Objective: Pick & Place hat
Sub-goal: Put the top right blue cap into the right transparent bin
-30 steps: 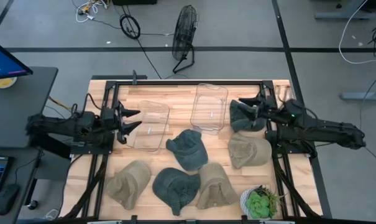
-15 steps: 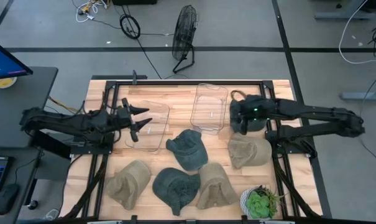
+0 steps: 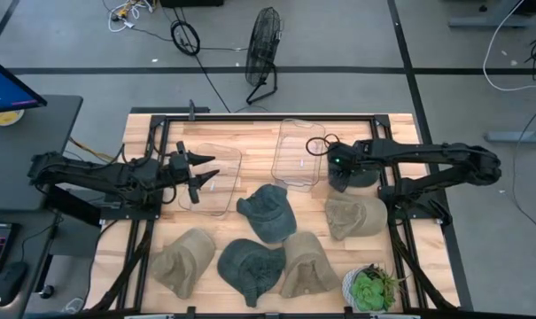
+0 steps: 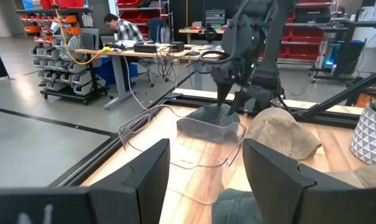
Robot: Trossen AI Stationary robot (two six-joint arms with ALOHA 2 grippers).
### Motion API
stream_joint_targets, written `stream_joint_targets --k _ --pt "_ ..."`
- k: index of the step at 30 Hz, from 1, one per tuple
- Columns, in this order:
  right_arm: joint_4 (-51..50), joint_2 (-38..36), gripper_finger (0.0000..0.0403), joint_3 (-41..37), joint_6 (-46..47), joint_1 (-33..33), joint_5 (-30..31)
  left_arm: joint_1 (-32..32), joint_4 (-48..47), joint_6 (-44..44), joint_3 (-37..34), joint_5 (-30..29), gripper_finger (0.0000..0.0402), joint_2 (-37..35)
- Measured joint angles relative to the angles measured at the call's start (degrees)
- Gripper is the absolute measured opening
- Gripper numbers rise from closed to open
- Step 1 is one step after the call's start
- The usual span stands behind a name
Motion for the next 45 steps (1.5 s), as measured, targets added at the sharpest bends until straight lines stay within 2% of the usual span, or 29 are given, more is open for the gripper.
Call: stream_joint_targets --k 3,7,23,26,31,33,38,43,45 --pt "-5.51 1.05 0.0212 3.73 -5.51 0.12 0.06 0.00 0.01 -0.01 0.00 0.00 0.0206 0.00" --pt "-6.77 3.02 0.0212 3.91 -9.59 -0.10 -2.37 0.00 0.01 -0.02 0.00 0.00 0.0206 0.00" --pt "-5.94 21.40 0.0205 2.34 -7.55 -1.80 -1.12 -0.04 -0.12 0.02 0.00 0.02 0.0206 0.04" --pt "-5.92 23.43 0.0171 2.34 -7.77 -1.76 -1.02 -0.04 -0.53 0.02 0.00 0.02 0.0206 0.04" --pt "-6.07 24.27 0.0047 2.33 -7.69 -1.73 0.09 -0.04 -1.92 0.06 0.00 0.04 0.0206 0.04" --pt "-7.16 24.19 0.0015 2.71 -7.55 -1.73 0.48 -0.04 -2.31 0.07 0.00 0.04 0.0206 0.04" --pt "-17.31 23.51 0.0022 7.93 -3.76 -0.17 0.55 -0.04 -2.42 0.06 0.00 0.04 0.0206 0.04" --pt "-30.41 22.28 0.0007 17.80 3.37 1.77 2.25 -0.04 -2.67 0.02 0.00 0.04 0.0206 0.04" --pt "-34.54 21.79 0.0008 22.31 4.49 2.66 4.99 -0.04 -2.67 0.00 0.00 0.04 0.0206 0.03"
